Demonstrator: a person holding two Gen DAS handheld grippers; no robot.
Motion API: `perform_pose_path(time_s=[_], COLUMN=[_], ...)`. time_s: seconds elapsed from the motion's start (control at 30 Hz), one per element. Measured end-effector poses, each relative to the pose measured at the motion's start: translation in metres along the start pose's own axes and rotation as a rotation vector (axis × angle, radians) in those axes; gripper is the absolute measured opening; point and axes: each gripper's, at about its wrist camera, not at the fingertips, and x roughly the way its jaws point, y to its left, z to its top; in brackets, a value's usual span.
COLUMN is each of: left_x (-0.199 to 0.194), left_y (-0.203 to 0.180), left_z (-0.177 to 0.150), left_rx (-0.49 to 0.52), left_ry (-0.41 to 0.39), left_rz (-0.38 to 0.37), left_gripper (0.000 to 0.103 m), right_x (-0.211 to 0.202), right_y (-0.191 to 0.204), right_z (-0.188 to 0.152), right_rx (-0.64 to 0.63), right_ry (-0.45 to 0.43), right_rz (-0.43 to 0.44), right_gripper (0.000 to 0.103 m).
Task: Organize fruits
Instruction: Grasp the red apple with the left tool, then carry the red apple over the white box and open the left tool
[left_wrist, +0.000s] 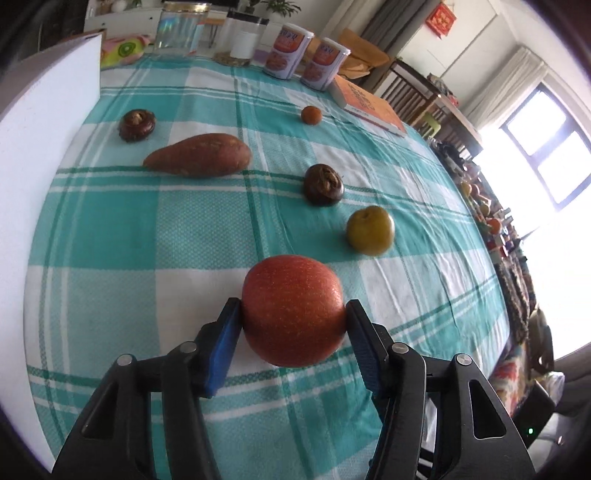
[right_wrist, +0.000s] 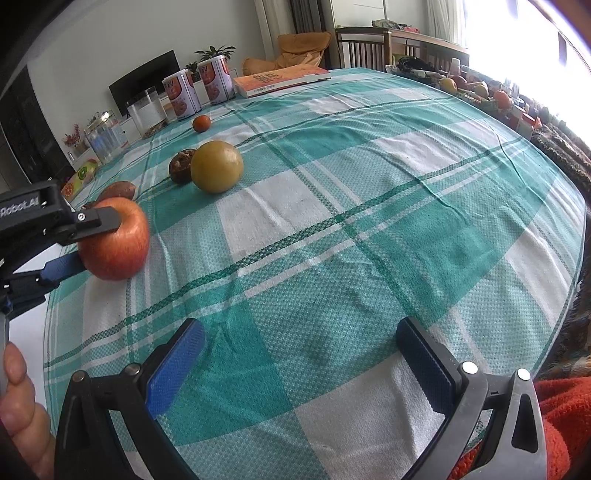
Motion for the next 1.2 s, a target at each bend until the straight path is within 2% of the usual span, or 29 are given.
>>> perform_pose_path(time_s=[0.1, 0.17, 0.3, 0.43, 0.47, 0.53, 0.57, 0.6, 0.67, 0.77, 0.9, 0.97, 1.0, 1.03, 1.13, 1.2], left_x=[-0.007, -0.011, -0.031, -0.032, -0.033, -0.037, -0.039, -0.04, -0.037, -0.016, 0.007, 0.009, 0.009, 0.009, 0.005, -0.002], left_y=[0.013, 0.02, 0.024, 0.03, 0.03, 0.029, 0.025, 0.019, 0.004, -0.013, -0.015, -0.015, -0.016, -0.016, -0.016, -0.013], left_z=[-0.016, -0.018, -0.009, -0.006, -0.007, -0.011, -0.014, -0.017, -0.023, -0.028, -0.028, -0.029, -0.03, -0.031, -0.037, -0.044], left_rx=[-0.01, -0.011, 0.022, 0.039, 0.048, 0.068, 0.09, 0.125, 0.218, 0.325, 0.343, 0.349, 0.358, 0.37, 0.376, 0.357], left_ry=[0.047, 0.042, -0.067, -0.079, -0.087, -0.113, -0.13, -0.146, -0.157, -0.157, -0.165, -0.185, -0.192, -0.187, -0.194, -0.195], left_rz=[-0.053, -0.063, 0.081, 0.128, 0.145, 0.153, 0.137, 0.113, 0.105, 0.198, 0.278, 0.278, 0.275, 0.277, 0.276, 0.271], left_gripper=[0.059, 0.06, 0.065, 0.066, 0.068, 0.079, 0.089, 0.094, 0.096, 0.096, 0.096, 0.093, 0.075, 0.071, 0.07, 0.07], right_x=[0.0, 0.0, -0.001, -0.001, -0.001, -0.001, -0.001, -0.002, -0.002, -0.003, -0.006, -0.007, -0.007, -0.007, -0.009, -0.019], right_y=[0.001, 0.001, -0.001, -0.001, -0.001, -0.001, -0.002, -0.002, -0.004, -0.007, -0.013, -0.015, -0.016, -0.017, -0.021, -0.034], right_z=[0.0, 0.0, 0.0, 0.0, 0.0, 0.0, 0.0, 0.0, 0.0, 0.001, 0.001, 0.001, 0.001, 0.002, 0.002, 0.001], right_rx=[-0.007, -0.008, 0.005, 0.008, 0.005, 0.003, 0.006, 0.01, 0.022, 0.043, 0.081, 0.098, 0.103, 0.108, 0.135, 0.205], right_ry=[0.002, 0.002, -0.001, -0.002, -0.001, -0.001, -0.001, -0.002, -0.005, -0.011, -0.021, -0.025, -0.026, -0.027, -0.034, -0.081], right_rz=[-0.01, -0.011, 0.007, 0.009, 0.006, 0.004, 0.007, 0.011, 0.022, 0.042, 0.084, 0.102, 0.107, 0.111, 0.141, 0.242], right_gripper=[0.103, 0.103, 0.103, 0.103, 0.103, 0.103, 0.103, 0.103, 0.103, 0.103, 0.103, 0.103, 0.103, 0.103, 0.103, 0.103])
